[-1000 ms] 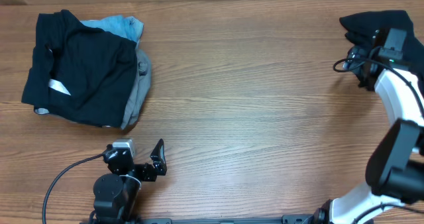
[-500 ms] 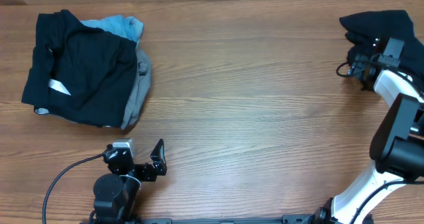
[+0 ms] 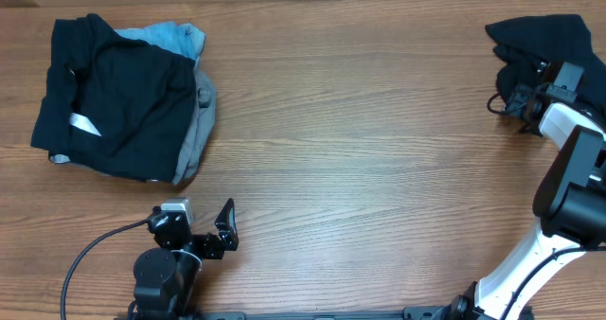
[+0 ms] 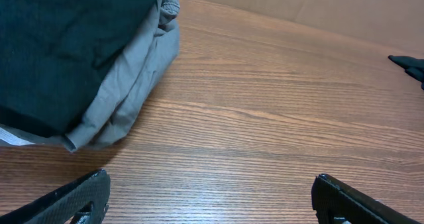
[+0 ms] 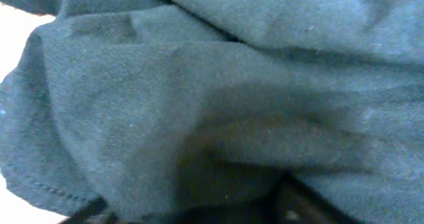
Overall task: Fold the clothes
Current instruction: 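Reach right gripper to the crumpled black t-shirt and grasp it, then lift the black t-shirt with right gripper and drop it mid-table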
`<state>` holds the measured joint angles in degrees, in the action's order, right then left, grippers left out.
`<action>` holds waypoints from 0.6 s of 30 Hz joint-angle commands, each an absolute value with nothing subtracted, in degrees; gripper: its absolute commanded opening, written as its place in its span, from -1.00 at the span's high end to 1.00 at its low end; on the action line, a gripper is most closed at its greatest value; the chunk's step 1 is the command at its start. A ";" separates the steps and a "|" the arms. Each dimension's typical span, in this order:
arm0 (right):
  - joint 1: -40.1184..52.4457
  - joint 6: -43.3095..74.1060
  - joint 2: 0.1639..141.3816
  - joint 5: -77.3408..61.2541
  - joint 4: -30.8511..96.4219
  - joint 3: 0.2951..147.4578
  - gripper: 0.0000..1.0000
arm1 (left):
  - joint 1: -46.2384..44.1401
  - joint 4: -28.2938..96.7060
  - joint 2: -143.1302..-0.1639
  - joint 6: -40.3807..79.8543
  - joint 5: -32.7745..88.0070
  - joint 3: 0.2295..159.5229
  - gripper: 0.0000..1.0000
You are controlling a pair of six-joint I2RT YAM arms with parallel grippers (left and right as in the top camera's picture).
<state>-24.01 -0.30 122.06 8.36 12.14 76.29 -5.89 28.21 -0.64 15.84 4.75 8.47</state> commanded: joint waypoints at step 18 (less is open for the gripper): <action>-1.98 4.73 111.33 -10.63 51.57 111.02 0.92 | -5.48 28.10 -0.25 14.33 5.39 7.88 -1.00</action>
<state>-9.65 3.46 118.69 -7.20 48.88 102.76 -5.89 28.21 -0.64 15.86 4.75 8.47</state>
